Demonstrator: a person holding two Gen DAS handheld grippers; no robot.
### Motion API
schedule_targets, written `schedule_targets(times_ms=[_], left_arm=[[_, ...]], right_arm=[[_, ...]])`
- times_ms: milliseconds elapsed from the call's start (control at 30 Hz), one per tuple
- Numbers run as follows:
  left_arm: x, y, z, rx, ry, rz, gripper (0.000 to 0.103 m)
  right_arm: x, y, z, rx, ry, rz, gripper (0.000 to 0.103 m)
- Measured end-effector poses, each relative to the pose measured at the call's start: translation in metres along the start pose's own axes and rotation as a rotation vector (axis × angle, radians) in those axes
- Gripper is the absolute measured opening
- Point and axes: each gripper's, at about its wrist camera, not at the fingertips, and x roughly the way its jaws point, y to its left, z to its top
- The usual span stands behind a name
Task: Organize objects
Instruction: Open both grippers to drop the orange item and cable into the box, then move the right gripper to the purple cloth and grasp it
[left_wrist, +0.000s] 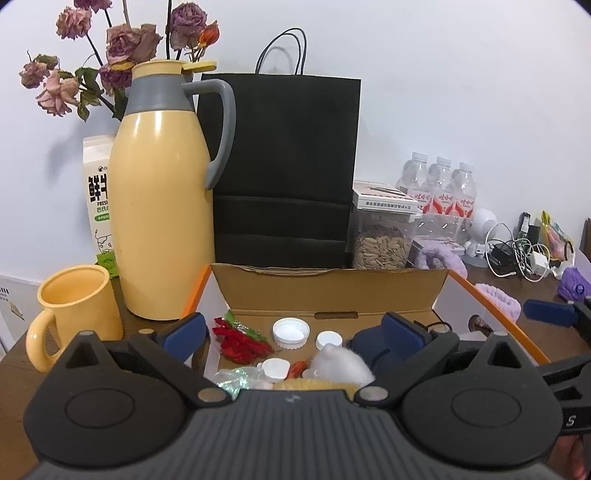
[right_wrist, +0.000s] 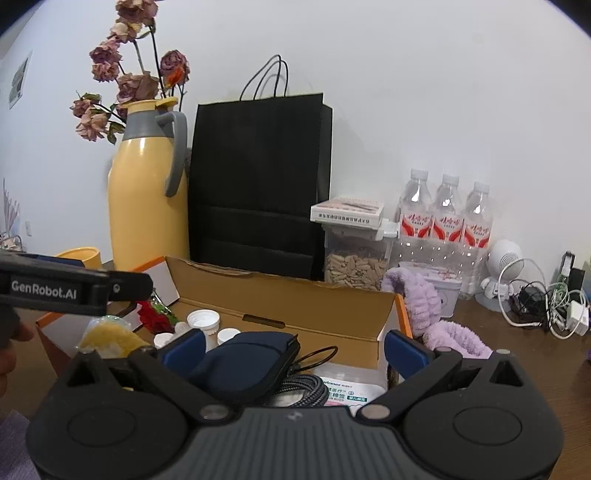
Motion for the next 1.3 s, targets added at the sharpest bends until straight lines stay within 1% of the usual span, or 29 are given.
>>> schedule_targets(times_ms=[367,433,600,733,967,1200,1300], left_arm=[[-0.036,0.01,-0.014,0.014,-0.007,0.03,0.103],[-0.043,0.011,-0.017,0.018,-0.006,0.037,0.103],[-0.067,0.016,-0.028,0.03,-0.003,0.024,0.103],[-0.09,0.022,-0.038,0.032,0.0,0.035,0.103],[-0.125,0.049,-0.066,0.013,0.059,0.091,0.103],[-0.162,0.086,-0.093,-0.031,0.089,0.138,0.103],[-0.172,0.097,-0.1,-0.04,0.098,0.146,0.103]], right_arm=[[-0.035,0.021,-0.01,-0.043,-0.009,0.025,0.103],[-0.041,0.026,-0.014,-0.051,-0.004,0.032,0.103],[-0.058,0.039,-0.026,-0.049,0.016,0.05,0.103],[-0.073,0.05,-0.034,-0.041,0.034,0.063,0.103],[-0.097,0.078,-0.051,-0.034,0.089,0.129,0.103],[-0.109,0.127,-0.064,-0.075,0.151,0.236,0.103],[-0.106,0.148,-0.066,-0.068,0.185,0.259,0.103]])
